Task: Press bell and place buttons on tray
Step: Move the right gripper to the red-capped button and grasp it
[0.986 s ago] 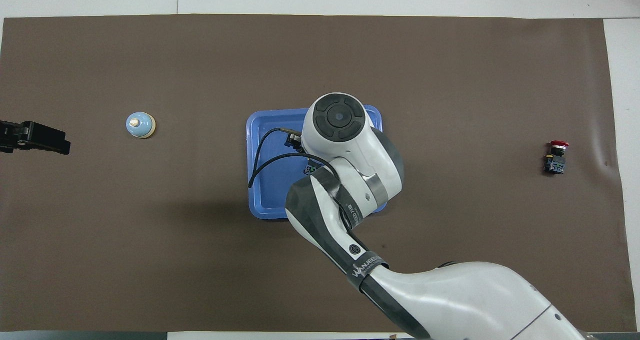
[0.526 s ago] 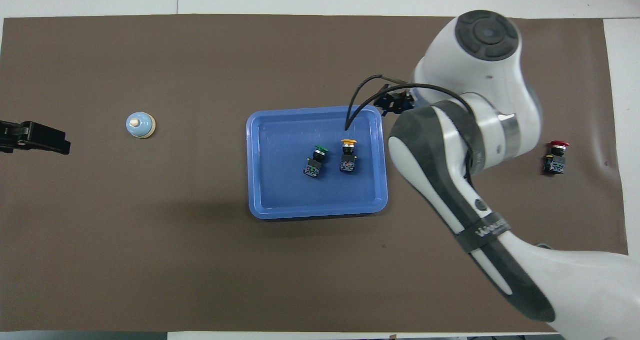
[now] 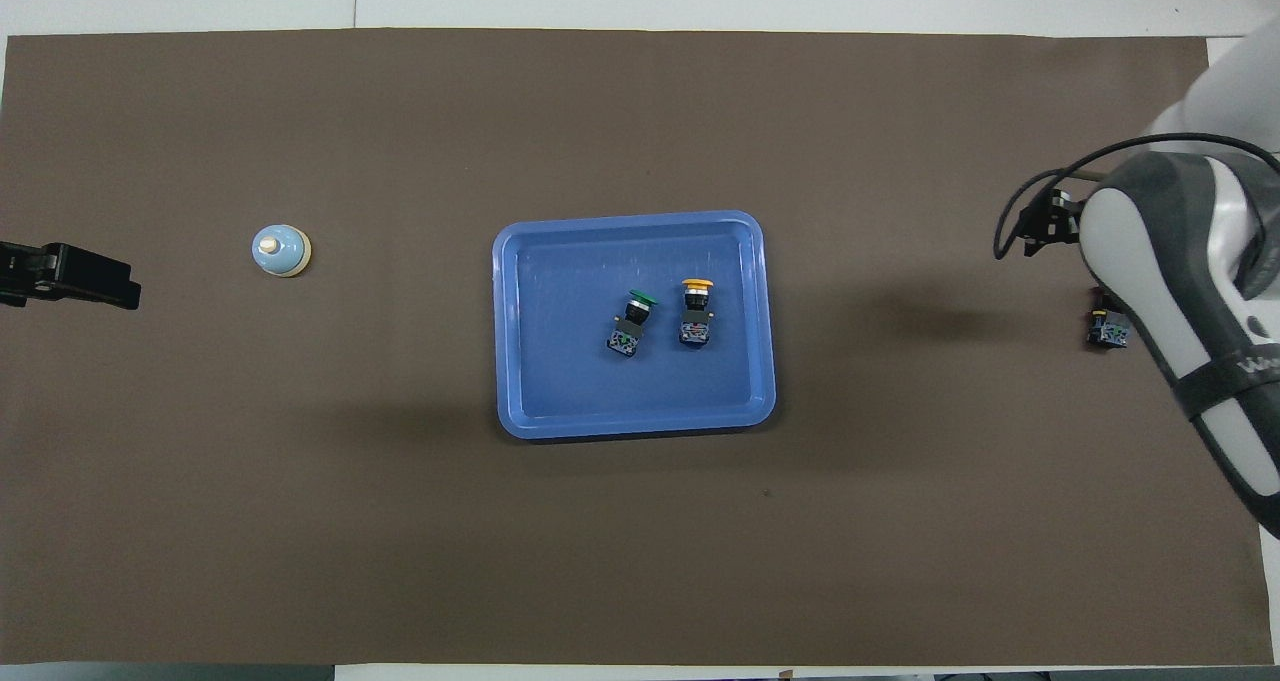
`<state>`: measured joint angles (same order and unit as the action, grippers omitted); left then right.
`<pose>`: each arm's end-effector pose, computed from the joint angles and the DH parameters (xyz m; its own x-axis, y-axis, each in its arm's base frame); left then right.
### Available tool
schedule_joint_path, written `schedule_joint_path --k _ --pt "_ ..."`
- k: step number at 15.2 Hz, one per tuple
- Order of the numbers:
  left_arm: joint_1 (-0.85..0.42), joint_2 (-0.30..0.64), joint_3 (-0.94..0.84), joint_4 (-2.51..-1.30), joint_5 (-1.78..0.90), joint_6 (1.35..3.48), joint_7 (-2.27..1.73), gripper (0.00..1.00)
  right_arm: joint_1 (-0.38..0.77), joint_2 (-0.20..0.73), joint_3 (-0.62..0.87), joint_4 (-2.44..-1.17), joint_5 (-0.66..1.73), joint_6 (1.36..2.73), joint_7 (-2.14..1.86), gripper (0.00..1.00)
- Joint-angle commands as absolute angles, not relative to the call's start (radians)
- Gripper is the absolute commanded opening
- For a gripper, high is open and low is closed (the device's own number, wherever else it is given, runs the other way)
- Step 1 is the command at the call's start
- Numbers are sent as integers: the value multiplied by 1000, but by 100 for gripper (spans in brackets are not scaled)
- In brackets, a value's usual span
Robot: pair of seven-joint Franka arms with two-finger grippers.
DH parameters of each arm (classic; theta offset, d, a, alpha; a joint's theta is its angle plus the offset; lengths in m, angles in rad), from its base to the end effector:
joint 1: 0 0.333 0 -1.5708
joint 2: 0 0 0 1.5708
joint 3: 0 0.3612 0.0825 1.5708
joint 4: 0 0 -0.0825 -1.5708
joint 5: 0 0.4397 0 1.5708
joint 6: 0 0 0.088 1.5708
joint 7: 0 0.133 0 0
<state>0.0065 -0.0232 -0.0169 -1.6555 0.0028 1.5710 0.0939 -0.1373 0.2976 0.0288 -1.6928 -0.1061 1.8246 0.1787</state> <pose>0.5977 -0.0059 0.6132 0.9927 -0.1041 -0.0613 -0.1041 -0.9946 0.0026 0.6796 -0.0869 0.4052 0.9555 -0.2555 -0.1476 -0.2398 -0.9638 0.1164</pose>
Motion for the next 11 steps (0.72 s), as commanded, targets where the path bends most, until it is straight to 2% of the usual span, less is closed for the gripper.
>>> schedule_joint_path --k 1,3,5,11 --pt "8 -29 -15 -1649 12 1554 98 100 -259 215 49 -1872 -121 1977 34 100" --pt "8 -29 -15 -1649 12 1554 98 100 -304 184 49 -1991 -120 2133 -1 100" --pt "8 -28 -15 -1649 12 1554 98 100 -331 178 49 -2060 -120 2231 -3 100" --pt "8 -29 -15 -1649 12 1554 98 100 -351 189 49 -2149 -120 2367 -11 100"
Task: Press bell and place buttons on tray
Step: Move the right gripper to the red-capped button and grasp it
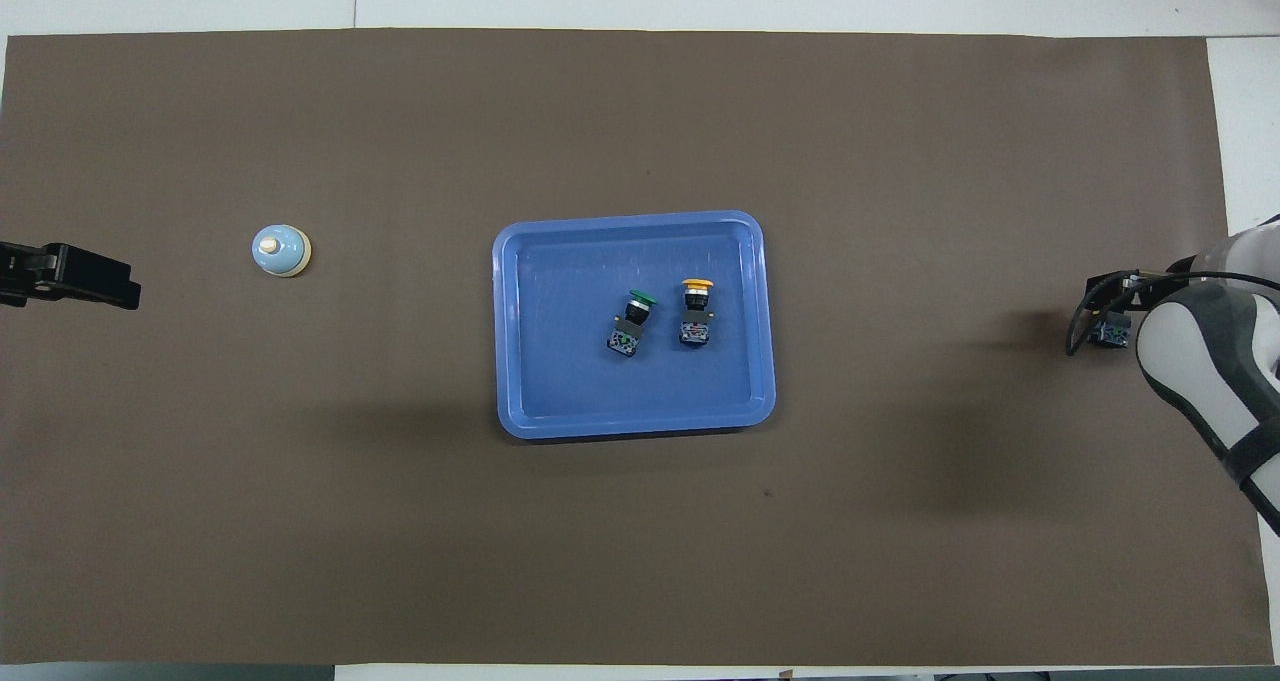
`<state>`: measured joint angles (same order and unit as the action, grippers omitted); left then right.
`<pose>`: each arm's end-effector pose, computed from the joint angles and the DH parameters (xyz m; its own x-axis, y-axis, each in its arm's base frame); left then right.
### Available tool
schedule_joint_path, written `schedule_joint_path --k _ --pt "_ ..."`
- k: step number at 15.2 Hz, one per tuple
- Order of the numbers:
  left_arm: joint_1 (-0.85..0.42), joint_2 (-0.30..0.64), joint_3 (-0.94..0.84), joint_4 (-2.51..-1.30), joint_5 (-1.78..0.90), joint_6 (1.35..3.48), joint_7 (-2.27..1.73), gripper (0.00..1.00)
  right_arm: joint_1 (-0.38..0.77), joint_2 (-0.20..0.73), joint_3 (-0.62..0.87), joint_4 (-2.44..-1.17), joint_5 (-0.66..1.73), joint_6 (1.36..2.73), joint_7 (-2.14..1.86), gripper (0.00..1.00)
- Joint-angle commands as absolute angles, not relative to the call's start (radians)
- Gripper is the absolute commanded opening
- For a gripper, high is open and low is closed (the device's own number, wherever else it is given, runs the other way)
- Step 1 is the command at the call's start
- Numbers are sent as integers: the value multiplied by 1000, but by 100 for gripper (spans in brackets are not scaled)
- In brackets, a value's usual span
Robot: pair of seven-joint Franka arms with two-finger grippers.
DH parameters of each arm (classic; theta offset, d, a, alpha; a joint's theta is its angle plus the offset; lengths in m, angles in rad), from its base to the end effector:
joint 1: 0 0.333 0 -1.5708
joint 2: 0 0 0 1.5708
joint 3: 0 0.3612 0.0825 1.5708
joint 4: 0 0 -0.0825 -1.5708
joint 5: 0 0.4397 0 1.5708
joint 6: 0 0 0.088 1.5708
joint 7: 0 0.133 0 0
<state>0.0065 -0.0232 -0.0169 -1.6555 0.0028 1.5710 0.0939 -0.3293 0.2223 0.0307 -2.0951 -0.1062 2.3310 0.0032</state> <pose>0.5977 -0.0059 0.6132 0.9927 -0.1041 -0.0613 -0.1041 -0.9946 0.0026 0.5998 -0.1888 0.2975 0.9737 -0.2275 0.0116 -0.2277 -0.9711 0.0710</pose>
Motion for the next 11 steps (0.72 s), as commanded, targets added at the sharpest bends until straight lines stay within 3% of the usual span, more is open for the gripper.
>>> schedule_joint_path --k 1,4,6,7,8,9,10,11 --pt "8 -28 -15 -1649 11 1554 98 100 -351 192 49 -2160 -120 2387 -12 100" --pt "8 -28 -15 -1649 12 1554 98 100 -360 207 49 -2190 -120 2457 -14 99" --pt "8 -28 -15 -1649 12 1554 98 100 -362 213 49 -2192 -120 2462 -20 90" --pt "8 -28 -15 -1649 12 1554 98 100 -361 213 49 -2192 -120 2462 -20 77" --pt "8 -28 -15 -1649 12 1555 98 100 -362 213 49 -2192 -120 2462 -20 55" --pt "8 -29 -15 -1649 12 1554 98 100 -361 213 51 -2192 -120 2461 -20 25" --pt "8 -29 -15 -1649 12 1554 98 100 -360 213 51 -2192 -120 2457 -24 4" --pt "8 -28 -15 -1649 12 1554 98 100 -360 212 51 -2192 -120 2456 -35 0"
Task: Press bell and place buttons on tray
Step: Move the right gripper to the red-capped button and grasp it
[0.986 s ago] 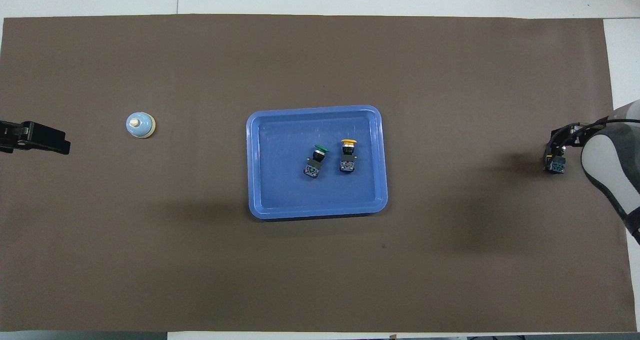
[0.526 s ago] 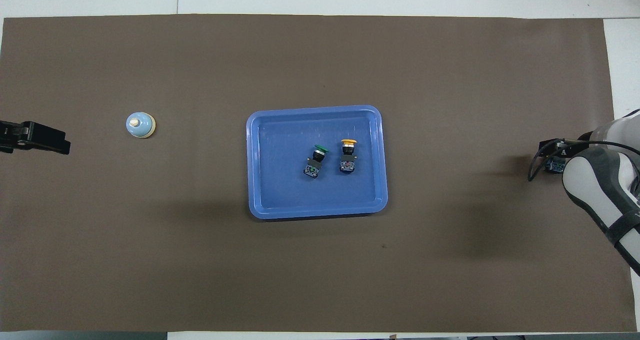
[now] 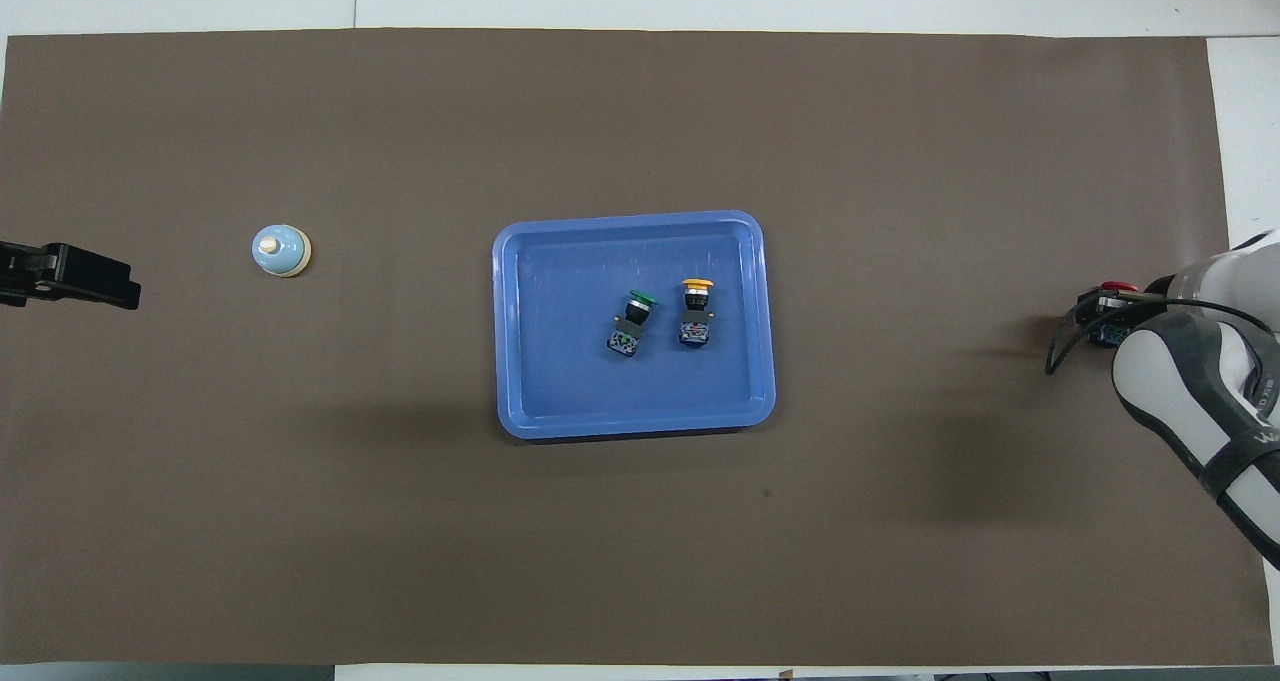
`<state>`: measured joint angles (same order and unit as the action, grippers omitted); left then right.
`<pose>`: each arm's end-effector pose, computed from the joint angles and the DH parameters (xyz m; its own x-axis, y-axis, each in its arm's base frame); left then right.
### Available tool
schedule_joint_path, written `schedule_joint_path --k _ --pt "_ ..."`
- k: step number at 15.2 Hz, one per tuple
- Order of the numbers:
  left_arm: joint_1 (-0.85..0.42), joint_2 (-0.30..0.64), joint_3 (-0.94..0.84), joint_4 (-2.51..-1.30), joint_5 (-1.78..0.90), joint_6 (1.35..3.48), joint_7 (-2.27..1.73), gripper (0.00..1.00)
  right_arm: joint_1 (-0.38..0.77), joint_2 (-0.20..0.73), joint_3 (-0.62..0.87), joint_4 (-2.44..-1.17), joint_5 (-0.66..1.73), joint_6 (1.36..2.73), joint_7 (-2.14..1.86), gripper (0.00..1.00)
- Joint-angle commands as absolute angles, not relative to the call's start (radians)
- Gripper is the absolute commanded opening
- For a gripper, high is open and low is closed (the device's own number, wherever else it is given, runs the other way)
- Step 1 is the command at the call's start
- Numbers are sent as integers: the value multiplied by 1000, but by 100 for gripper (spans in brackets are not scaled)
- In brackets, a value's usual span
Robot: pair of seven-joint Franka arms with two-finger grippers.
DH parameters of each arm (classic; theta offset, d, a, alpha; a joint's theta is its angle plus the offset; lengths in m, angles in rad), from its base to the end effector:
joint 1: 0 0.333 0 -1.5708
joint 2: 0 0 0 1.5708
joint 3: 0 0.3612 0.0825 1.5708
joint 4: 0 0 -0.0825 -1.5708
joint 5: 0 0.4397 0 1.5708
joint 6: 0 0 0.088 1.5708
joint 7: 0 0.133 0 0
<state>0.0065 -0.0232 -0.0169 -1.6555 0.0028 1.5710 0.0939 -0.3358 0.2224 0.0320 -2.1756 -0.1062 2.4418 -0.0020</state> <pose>0.5977 -0.0059 0.6132 0.9927 -0.1041 -0.0613 -0.1041 -0.9946 0.0026 0.5837 -0.1851 0.2704 0.9747 -0.2196 0.0414 -0.2220 -0.9729 0.0648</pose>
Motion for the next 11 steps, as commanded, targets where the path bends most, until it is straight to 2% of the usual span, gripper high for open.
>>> schedule_joint_path --k 1,6,11 --pt "8 -29 -15 -1649 12 1554 98 100 -359 212 51 -2192 -120 2453 -40 0" --pt "8 -28 -15 -1649 12 1554 98 100 -344 206 61 -2163 -120 2413 -38 0" --pt "8 -28 -15 -1649 12 1555 98 100 -168 210 67 -1959 -101 2142 128 0"
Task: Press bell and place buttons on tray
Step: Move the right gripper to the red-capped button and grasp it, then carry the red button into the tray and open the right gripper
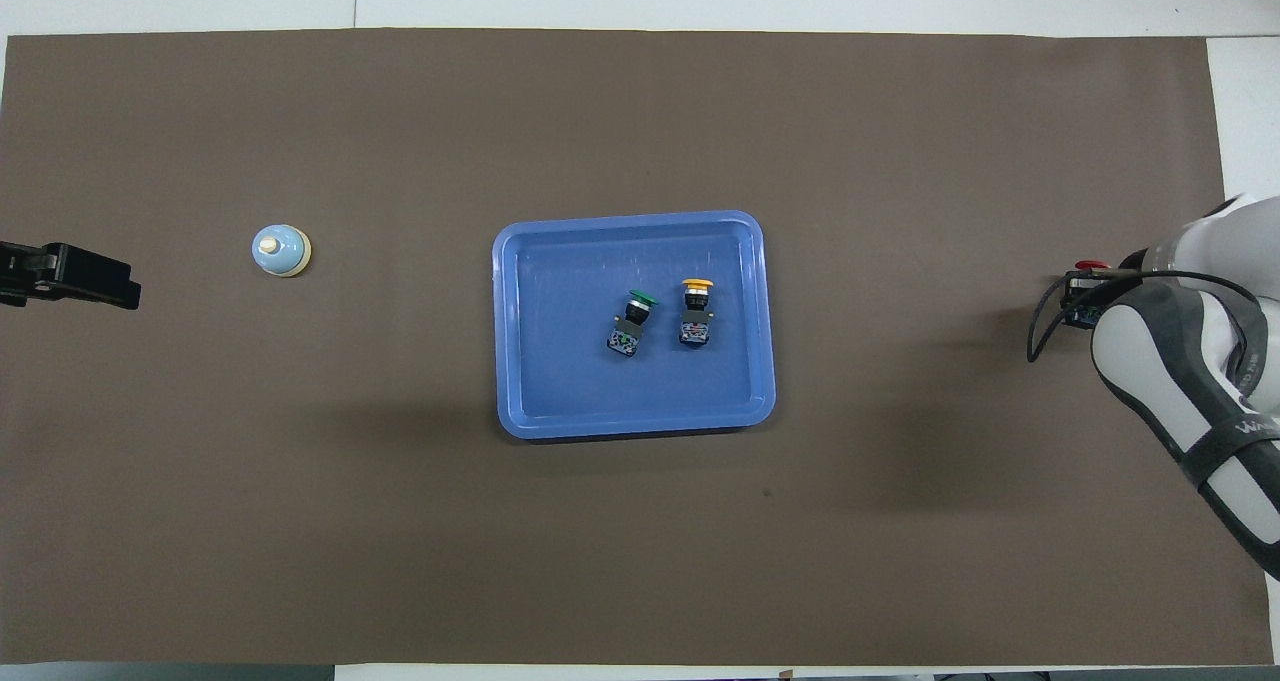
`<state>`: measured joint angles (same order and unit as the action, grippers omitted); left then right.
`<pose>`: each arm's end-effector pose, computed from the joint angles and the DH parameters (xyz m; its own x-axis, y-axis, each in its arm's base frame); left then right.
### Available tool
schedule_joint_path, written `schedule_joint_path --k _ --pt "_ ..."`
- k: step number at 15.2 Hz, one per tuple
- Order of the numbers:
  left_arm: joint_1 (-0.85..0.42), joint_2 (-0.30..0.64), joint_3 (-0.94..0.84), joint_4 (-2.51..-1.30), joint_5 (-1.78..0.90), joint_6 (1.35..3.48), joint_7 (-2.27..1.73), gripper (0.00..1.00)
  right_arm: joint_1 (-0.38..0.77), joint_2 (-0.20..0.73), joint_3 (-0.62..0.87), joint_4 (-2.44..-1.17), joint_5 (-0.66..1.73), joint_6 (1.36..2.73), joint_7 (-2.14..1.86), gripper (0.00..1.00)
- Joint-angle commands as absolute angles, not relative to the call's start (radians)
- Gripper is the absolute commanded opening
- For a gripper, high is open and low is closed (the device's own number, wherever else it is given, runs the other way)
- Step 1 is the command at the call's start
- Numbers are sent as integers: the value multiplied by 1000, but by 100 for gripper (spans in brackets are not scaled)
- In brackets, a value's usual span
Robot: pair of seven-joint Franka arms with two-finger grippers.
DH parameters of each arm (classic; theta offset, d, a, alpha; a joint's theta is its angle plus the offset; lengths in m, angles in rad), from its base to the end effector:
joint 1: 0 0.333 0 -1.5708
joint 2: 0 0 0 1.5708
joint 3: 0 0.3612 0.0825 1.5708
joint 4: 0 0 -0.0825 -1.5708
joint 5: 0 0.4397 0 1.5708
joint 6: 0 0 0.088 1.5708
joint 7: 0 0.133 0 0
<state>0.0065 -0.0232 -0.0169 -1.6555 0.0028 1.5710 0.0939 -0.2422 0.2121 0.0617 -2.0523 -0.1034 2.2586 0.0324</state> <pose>0.5977 -0.0059 0.6132 0.9927 -0.1041 -0.0613 -0.1041 -0.9946 0.0026 0.6236 -0.1194 0.3179 0.9890 -0.1480 -0.0050 -0.1473 -0.9868 0.0667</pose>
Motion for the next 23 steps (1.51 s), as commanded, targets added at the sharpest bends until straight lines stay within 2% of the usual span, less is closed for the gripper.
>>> schedule_joint_path --k 1,5,9,13,16,23 --pt "8 -28 -15 -1649 12 1554 98 100 -110 213 67 -1919 -101 2096 203 0" --pt "8 -28 -15 -1649 12 1555 98 100 116 241 67 -1792 -26 2001 434 0" --pt "8 -28 -15 -1649 12 1554 98 100 317 264 69 -1714 87 1999 572 0" --pt "8 -28 -15 -1649 12 1554 98 100 501 400 68 -1550 95 2005 759 0" --pt "8 -28 -15 -1649 12 1554 98 100 581 503 66 -1470 83 2045 840 0" --pt "8 -28 -15 -1649 11 1554 98 100 678 593 66 -1502 40 2242 850 0"
